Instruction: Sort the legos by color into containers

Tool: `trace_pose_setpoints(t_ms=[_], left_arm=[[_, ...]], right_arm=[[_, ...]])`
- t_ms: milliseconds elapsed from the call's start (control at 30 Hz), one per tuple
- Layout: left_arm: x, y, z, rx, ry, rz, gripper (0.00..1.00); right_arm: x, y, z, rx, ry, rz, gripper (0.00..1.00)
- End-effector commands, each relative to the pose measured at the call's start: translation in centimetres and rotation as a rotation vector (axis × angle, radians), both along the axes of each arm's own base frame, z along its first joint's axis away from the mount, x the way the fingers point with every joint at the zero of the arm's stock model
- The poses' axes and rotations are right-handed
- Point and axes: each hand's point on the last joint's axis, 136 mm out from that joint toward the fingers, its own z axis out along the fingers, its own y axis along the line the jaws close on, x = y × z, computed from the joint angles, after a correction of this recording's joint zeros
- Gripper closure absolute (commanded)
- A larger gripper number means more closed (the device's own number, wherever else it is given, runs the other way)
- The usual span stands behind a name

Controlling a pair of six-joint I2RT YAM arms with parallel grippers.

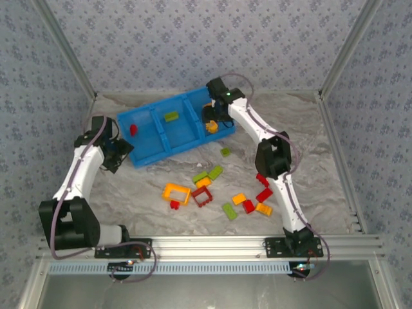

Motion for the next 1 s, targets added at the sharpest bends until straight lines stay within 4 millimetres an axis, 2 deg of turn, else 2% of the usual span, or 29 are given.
trace_pose_setpoints(t_ms=[0, 100, 167, 267, 400, 633, 733, 833, 967], left_arm=[[2.0, 0.1, 1.4, 0.010, -0.057, -0.045, 0.29], [2.9, 0.4, 1.5, 0.025, -0.055, -0.060, 0.29], [3.5, 0.5, 1.7, 0.031, -0.056, -0.074, 0.29], [4.1, 0.5, 1.7, 0.034, -0.050, -0.085, 0.29], [4.6, 0.4, 1.4, 0.026, -0.046, -0.090, 0.30], [4.9, 0.3, 0.4, 0.028, -0.015, -0.115, 0.30], [4.9, 0.3, 0.0, 0.027, -0.005, -0.122, 0.30], [5.2, 0.3, 0.0, 0.026, -0.014, -0.125, 0.30], [5.6, 0.1, 0.0, 0.022, -0.017, -0.142, 0.31]], right_arm=[[0.7, -3.3, 7.1, 0.025, -0.128, -0.071, 0.28], [1.7, -5.3, 6.0, 0.023, -0.110, -0.102, 0.28], [2.5, -5.6, 5.5, 0.038, -0.105, -0.085, 0.27], [3.3, -5.5, 3.7, 0.035, -0.066, -0.056, 0.26], [3.8, -5.5, 1.0, 0.040, -0.014, -0.057, 0.38], [4.0, -5.3, -0.1, 0.058, 0.000, -0.088, 0.43], [3.8, -6.0, -1.0, 0.033, 0.024, -0.110, 0.56], [3.4, -7.1, -1.8, -0.012, 0.047, -0.137, 0.75], [2.9, -8.9, -1.8, -0.082, 0.046, -0.163, 0.87]])
